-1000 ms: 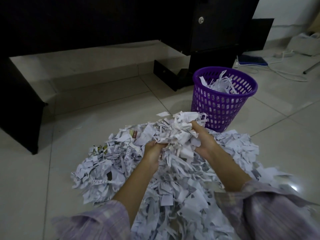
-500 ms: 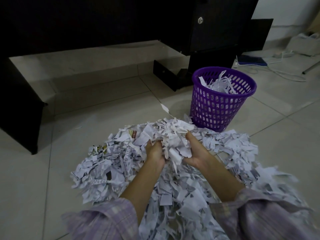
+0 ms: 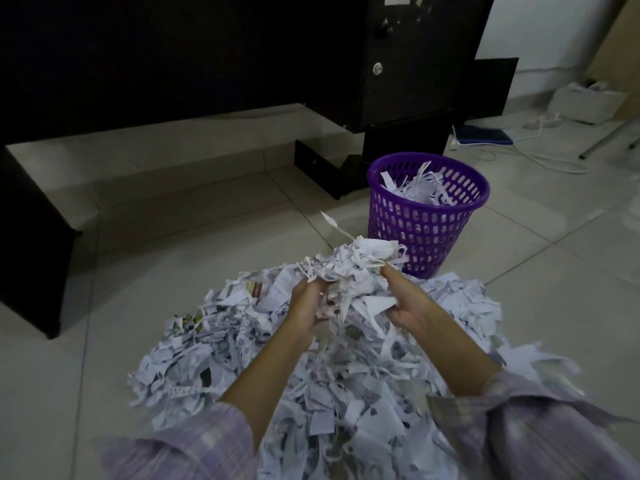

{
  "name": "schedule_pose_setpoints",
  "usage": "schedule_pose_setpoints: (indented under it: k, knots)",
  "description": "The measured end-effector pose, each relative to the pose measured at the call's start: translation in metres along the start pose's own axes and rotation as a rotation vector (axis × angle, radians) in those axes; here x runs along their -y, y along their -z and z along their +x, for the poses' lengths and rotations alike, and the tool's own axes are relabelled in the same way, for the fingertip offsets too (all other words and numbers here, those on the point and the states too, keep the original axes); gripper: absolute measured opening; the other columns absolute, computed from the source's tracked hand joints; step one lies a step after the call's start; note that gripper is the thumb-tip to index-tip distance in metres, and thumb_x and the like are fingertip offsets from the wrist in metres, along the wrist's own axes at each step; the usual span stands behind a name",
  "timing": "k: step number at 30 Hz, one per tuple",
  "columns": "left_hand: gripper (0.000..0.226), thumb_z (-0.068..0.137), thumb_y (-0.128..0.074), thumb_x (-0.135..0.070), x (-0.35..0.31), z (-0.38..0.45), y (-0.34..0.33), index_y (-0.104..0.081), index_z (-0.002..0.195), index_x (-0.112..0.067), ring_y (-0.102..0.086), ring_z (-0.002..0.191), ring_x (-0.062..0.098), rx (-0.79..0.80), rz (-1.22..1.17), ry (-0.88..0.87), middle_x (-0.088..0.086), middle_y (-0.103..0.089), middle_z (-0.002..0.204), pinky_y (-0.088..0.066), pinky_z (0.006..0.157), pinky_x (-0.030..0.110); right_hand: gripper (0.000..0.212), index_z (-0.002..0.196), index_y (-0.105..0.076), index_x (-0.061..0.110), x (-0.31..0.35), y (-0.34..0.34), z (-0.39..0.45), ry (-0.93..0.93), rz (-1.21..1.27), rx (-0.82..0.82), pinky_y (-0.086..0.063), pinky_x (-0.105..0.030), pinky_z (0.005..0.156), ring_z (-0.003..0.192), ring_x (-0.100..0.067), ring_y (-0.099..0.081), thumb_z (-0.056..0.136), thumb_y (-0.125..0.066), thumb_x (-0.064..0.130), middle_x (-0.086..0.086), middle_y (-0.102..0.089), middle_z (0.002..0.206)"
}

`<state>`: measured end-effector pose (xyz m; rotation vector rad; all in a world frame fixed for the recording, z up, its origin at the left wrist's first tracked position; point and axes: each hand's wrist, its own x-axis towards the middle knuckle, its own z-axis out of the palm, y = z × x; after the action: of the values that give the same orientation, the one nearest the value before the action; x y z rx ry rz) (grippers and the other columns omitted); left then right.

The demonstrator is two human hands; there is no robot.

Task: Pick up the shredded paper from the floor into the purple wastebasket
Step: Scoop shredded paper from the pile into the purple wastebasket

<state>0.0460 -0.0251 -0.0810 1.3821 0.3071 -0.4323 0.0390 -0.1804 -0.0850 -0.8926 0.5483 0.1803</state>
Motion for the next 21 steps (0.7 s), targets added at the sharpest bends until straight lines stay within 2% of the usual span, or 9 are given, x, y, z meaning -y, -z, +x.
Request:
schedule_pose_setpoints:
  k: [3, 5, 7, 9, 11, 14, 17, 19, 21]
  knots:
    - [0.022, 0.093, -0.05, -0.02, -0.024, 0.002, -0.013, -0.067, 0.09, -0.007, -0.066, 0.061, 0.017, 0.117, -0.088, -0.017, 0.005, -0.069, 0.073, -0.05, 0.047, 0.019, 0.033, 0.116, -0.065, 0.006, 0.026, -0.001, -0.003, 0.056, -0.031, 0.008, -0.058, -0.037, 0.082, 0.091, -0.022, -0.071, 0.094, -0.058, 0.029, -0.013, -0.073, 0.104]
    - [0.026, 0.093, -0.047, -0.021, -0.042, 0.004, -0.025, -0.066, 0.083, -0.007, -0.066, 0.057, 0.017, 0.127, -0.116, -0.032, 0.005, -0.069, 0.07, -0.05, 0.047, 0.019, 0.026, 0.107, -0.067, 0.007, 0.048, -0.003, -0.006, 0.106, -0.088, -0.011, -0.059, -0.031, 0.069, 0.073, -0.017, -0.073, 0.096, -0.055, 0.027, -0.008, -0.076, 0.085]
    - [0.023, 0.091, -0.046, -0.023, -0.064, 0.006, -0.039, -0.063, 0.087, -0.009, -0.062, 0.068, 0.021, 0.124, -0.112, -0.043, 0.008, -0.066, 0.084, -0.05, 0.059, 0.026, 0.021, 0.097, -0.067, 0.01, 0.075, -0.004, -0.007, 0.158, -0.135, -0.058, -0.058, -0.026, 0.056, 0.059, -0.013, -0.071, 0.098, -0.053, 0.026, -0.003, -0.074, 0.069]
    - [0.019, 0.093, -0.046, -0.021, -0.084, 0.009, -0.056, -0.058, 0.084, -0.01, -0.056, 0.07, 0.02, 0.115, -0.106, -0.067, 0.005, -0.059, 0.081, -0.047, 0.063, 0.03, 0.018, 0.102, -0.066, 0.013, 0.105, -0.005, -0.006, 0.208, -0.176, -0.094, -0.058, -0.028, 0.06, 0.063, -0.014, -0.071, 0.097, -0.054, 0.025, -0.002, -0.075, 0.073]
    - [0.014, 0.096, -0.046, -0.019, -0.102, 0.018, -0.073, -0.056, 0.086, -0.014, -0.059, 0.075, 0.02, 0.131, -0.028, -0.152, 0.005, -0.06, 0.086, -0.05, 0.065, 0.032, 0.014, 0.099, -0.066, 0.013, 0.132, -0.006, -0.002, 0.257, -0.203, -0.116, -0.059, -0.03, 0.059, 0.064, -0.015, -0.071, 0.096, -0.056, 0.023, -0.003, -0.075, 0.077]
    - [0.007, 0.095, -0.049, -0.019, -0.125, 0.037, -0.105, -0.053, 0.092, -0.014, -0.057, 0.091, 0.023, 0.126, 0.128, -0.282, 0.004, -0.056, 0.088, -0.048, 0.084, 0.038, 0.014, 0.102, -0.063, 0.013, 0.173, -0.006, 0.006, 0.343, -0.267, -0.163, -0.057, -0.027, 0.055, 0.06, -0.015, -0.07, 0.094, -0.059, 0.024, -0.004, -0.072, 0.084]
    - [0.007, 0.094, -0.05, -0.02, -0.142, 0.061, -0.134, -0.051, 0.096, -0.014, -0.054, 0.083, 0.022, 0.095, 0.192, -0.316, 0.006, -0.054, 0.086, -0.046, 0.077, 0.037, 0.032, 0.118, -0.058, 0.014, 0.206, -0.005, 0.02, 0.441, -0.35, -0.235, -0.054, -0.027, 0.057, 0.075, -0.017, -0.069, 0.089, -0.065, 0.025, -0.003, -0.068, 0.096]
    - [0.008, 0.091, -0.051, -0.021, -0.15, 0.076, -0.154, -0.051, 0.097, -0.017, -0.056, 0.084, 0.023, 0.09, 0.239, -0.334, 0.008, -0.056, 0.092, -0.046, 0.075, 0.038, 0.052, 0.128, -0.052, 0.016, 0.224, -0.001, 0.038, 0.527, -0.398, -0.273, -0.058, -0.036, 0.071, 0.096, -0.025, -0.066, 0.081, -0.073, 0.024, -0.007, -0.066, 0.112]
    - [0.017, 0.092, -0.051, -0.02, -0.154, 0.086, -0.169, -0.053, 0.108, -0.017, -0.057, 0.088, 0.021, 0.091, 0.321, -0.356, 0.009, -0.06, 0.102, -0.047, 0.076, 0.036, 0.057, 0.13, -0.052, 0.017, 0.236, 0.001, 0.05, 0.648, -0.545, -0.321, -0.055, -0.041, 0.086, 0.105, -0.026, -0.063, 0.079, -0.075, 0.021, -0.005, -0.063, 0.116]
